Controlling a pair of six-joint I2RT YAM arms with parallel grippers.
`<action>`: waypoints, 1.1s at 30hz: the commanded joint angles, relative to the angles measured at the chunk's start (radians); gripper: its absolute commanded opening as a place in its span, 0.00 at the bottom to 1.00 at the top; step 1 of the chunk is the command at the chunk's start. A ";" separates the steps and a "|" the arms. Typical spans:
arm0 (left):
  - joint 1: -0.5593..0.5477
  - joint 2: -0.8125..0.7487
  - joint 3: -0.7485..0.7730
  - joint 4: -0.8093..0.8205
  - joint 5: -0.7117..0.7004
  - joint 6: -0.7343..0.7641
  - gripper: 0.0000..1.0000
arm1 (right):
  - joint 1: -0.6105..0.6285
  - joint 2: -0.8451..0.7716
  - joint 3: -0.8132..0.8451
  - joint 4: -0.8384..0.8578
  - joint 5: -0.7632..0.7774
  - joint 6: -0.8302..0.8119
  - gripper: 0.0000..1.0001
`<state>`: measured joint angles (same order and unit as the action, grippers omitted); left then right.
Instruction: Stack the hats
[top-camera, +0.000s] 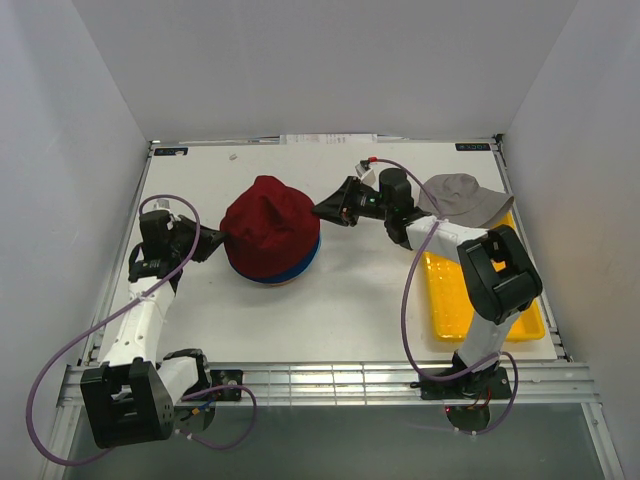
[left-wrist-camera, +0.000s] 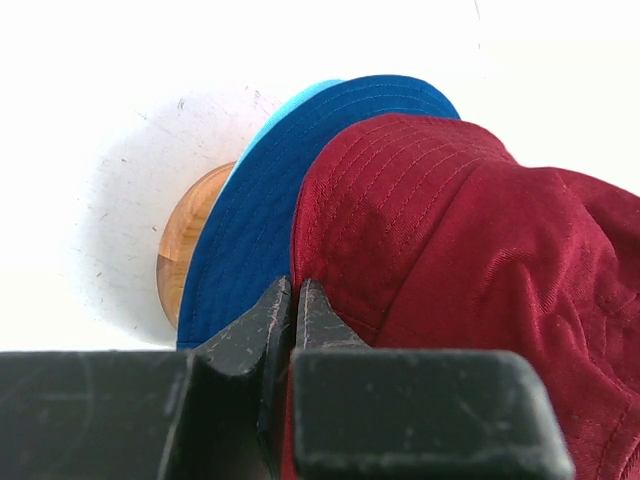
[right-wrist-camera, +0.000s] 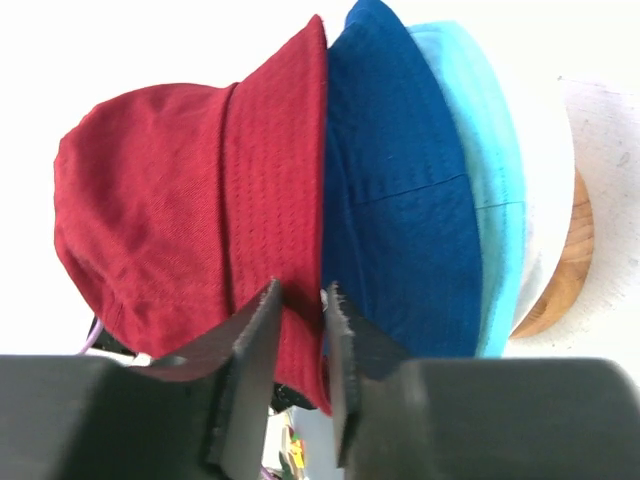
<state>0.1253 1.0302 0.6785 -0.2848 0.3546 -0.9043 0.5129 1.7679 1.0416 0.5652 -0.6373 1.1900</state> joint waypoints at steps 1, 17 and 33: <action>0.007 0.005 0.026 -0.011 -0.043 0.025 0.00 | 0.006 0.016 0.046 0.047 -0.013 0.002 0.25; 0.007 0.034 -0.007 0.006 -0.071 0.034 0.00 | 0.003 0.077 0.026 -0.068 0.031 -0.090 0.08; 0.007 0.062 -0.017 -0.007 -0.103 0.047 0.00 | -0.011 0.120 0.000 -0.154 0.079 -0.179 0.08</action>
<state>0.1249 1.0782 0.6807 -0.2611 0.3321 -0.8886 0.5171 1.8565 1.0512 0.5079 -0.6102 1.0866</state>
